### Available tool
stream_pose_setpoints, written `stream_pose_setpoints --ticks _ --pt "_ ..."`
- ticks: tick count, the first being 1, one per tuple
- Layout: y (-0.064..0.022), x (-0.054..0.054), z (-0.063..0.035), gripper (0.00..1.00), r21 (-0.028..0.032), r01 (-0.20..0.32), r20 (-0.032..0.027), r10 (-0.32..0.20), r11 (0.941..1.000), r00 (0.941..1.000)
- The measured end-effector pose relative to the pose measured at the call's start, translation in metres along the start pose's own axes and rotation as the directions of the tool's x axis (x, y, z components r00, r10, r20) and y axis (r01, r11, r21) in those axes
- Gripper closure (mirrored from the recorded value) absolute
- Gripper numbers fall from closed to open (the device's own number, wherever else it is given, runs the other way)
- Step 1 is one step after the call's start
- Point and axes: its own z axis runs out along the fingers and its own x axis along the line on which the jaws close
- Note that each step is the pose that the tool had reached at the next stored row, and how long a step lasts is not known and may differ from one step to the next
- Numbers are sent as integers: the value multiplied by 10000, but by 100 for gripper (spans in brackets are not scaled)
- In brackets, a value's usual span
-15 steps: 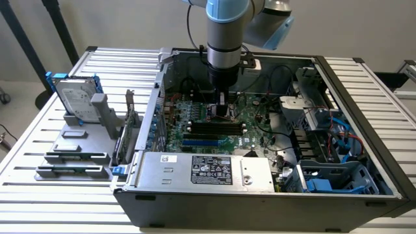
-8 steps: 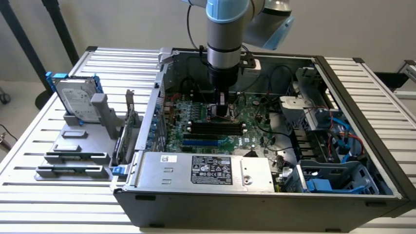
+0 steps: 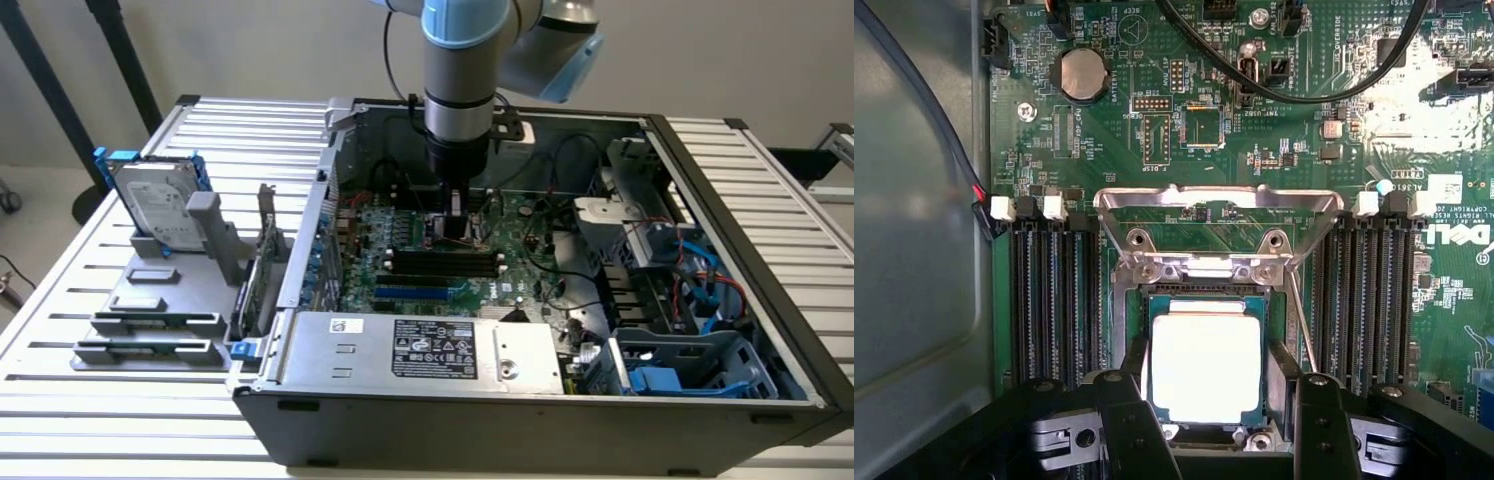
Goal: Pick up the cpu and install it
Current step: 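Place the cpu into insertion slot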
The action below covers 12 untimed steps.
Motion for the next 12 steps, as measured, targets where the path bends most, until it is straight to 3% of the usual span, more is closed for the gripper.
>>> stream_pose_setpoints --ticks 12 --pt "0 5 7 45 -8 1 28 -1 10000 10000"
